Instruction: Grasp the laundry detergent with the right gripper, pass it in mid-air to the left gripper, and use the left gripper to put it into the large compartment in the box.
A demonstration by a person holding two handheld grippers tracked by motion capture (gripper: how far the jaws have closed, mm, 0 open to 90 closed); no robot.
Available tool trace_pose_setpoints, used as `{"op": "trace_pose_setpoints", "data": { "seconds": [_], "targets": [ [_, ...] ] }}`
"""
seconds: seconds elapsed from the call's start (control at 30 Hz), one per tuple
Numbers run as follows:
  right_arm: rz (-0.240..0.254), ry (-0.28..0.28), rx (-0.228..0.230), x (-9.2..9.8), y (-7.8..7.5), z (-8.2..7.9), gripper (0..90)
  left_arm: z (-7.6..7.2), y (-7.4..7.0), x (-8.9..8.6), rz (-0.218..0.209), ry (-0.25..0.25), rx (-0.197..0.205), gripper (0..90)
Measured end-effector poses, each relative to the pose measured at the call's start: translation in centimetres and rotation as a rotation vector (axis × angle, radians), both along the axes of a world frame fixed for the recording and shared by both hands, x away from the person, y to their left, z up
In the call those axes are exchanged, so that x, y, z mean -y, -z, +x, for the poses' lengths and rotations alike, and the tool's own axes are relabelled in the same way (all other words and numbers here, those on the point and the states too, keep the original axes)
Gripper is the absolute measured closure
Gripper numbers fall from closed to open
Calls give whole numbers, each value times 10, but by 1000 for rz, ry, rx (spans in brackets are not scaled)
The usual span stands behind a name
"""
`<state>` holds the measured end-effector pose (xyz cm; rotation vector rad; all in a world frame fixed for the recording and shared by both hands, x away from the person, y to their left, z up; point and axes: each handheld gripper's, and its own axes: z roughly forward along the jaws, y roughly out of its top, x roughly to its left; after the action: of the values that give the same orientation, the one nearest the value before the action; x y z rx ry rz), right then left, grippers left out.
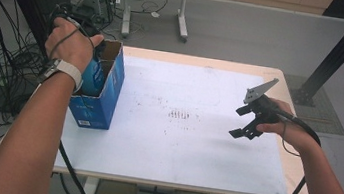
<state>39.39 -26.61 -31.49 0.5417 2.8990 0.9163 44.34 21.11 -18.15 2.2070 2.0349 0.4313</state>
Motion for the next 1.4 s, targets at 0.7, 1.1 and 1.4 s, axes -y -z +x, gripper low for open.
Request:
{"op": "trace_pose_setpoints", "data": {
  "seconds": [0.7,1.1,1.4],
  "targets": [
    [-2,20,-17,6,7,-2,87,2,52,-5,11,14,-24,379],
    [-6,21,-24,5,10,-2,87,2,73,-6,16,29,-29,379],
    [-10,24,-30,5,11,-2,87,3,85,-6,22,42,-51,379]
  ]
}}
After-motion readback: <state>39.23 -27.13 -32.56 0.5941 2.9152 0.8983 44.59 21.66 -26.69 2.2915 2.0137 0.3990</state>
